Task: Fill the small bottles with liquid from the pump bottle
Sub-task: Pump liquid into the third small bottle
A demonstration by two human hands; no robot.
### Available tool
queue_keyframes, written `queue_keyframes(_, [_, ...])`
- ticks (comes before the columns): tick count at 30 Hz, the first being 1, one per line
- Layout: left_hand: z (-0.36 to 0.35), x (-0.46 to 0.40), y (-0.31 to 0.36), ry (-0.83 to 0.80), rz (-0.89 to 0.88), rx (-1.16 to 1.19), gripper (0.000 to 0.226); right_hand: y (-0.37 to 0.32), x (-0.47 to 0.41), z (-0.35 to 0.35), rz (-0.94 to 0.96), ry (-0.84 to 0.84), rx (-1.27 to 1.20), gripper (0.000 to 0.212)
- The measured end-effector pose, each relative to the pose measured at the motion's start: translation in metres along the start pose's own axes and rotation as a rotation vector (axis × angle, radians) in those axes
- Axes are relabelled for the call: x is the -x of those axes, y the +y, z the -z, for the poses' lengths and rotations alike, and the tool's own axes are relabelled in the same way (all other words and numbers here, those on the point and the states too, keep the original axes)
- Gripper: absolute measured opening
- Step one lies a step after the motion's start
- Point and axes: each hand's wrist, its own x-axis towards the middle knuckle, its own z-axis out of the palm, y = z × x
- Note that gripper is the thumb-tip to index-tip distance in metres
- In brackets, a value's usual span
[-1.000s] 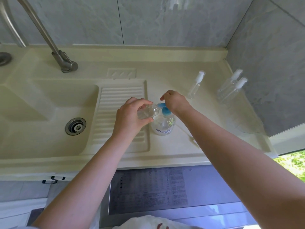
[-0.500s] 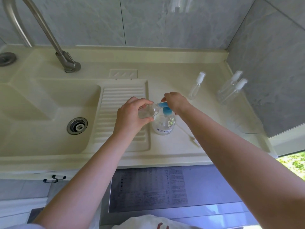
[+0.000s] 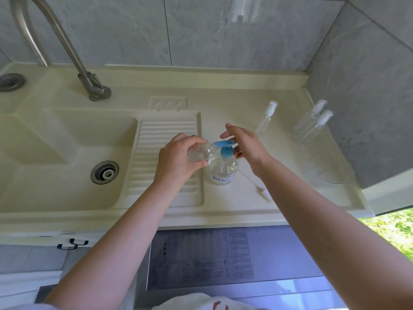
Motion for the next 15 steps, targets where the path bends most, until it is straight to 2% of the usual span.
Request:
queue_keyframes(3, [-0.001,0.000,-0.003,0.000,-0.005,0.004,0.054,0.011,0.014,0.006,0.120,-0.031,-0.039,0.022])
queue_keyframes(5, [-0.001,0.000,-0.003,0.002,-0.008,0.004,0.054,0.022,0.020,0.006,0.221,0.006,-0.014,0.014])
queue_keyframes(12, [0.000,0.000,-0.005,-0.007,0.002,-0.006,0.053,0.040,0.024,-0.007,0.421,0.158,-0.009,0.005])
queue_keyframes(15, [0.001,-0.001,-0.005,-0.004,0.008,0.002,0.053,0.044,0.024,-0.011,0.474,0.205,-0.033,0.008])
